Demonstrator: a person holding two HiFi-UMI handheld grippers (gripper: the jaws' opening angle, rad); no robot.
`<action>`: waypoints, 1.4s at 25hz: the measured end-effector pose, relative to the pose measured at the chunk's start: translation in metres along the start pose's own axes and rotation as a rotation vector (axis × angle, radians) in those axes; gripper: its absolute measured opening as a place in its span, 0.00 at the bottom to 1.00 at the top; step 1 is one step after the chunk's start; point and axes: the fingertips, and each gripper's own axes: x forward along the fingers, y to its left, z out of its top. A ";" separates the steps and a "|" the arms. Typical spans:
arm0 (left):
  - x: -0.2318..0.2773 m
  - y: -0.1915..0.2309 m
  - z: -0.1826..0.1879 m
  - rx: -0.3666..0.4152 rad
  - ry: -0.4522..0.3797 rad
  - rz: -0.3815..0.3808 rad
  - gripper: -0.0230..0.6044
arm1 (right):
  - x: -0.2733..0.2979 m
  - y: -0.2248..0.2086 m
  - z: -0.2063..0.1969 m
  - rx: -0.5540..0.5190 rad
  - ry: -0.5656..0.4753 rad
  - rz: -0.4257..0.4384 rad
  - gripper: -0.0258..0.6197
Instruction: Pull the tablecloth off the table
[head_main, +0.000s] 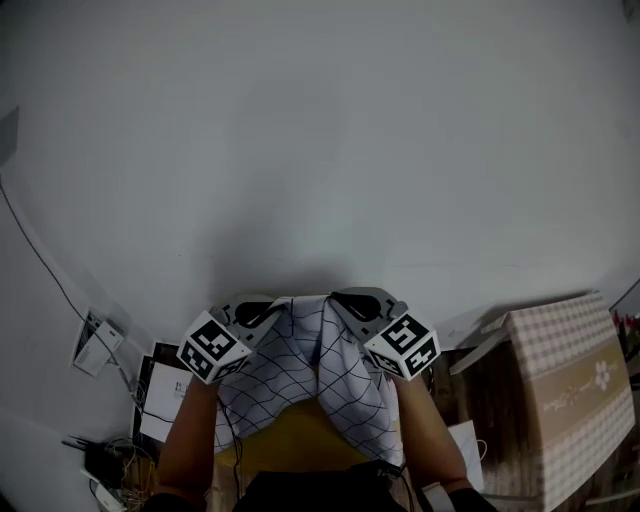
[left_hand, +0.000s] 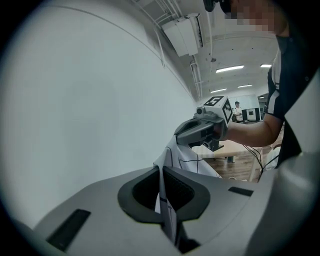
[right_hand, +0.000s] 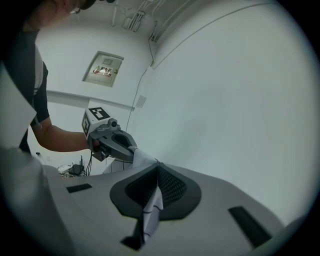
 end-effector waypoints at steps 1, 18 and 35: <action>-0.002 0.003 0.009 0.011 -0.011 0.004 0.06 | -0.001 -0.003 0.009 -0.012 -0.010 -0.004 0.07; -0.043 0.057 0.160 0.087 -0.252 0.067 0.06 | -0.018 -0.040 0.162 -0.196 -0.184 -0.054 0.07; -0.079 0.085 0.275 0.109 -0.425 0.080 0.06 | -0.028 -0.055 0.289 -0.315 -0.330 -0.091 0.07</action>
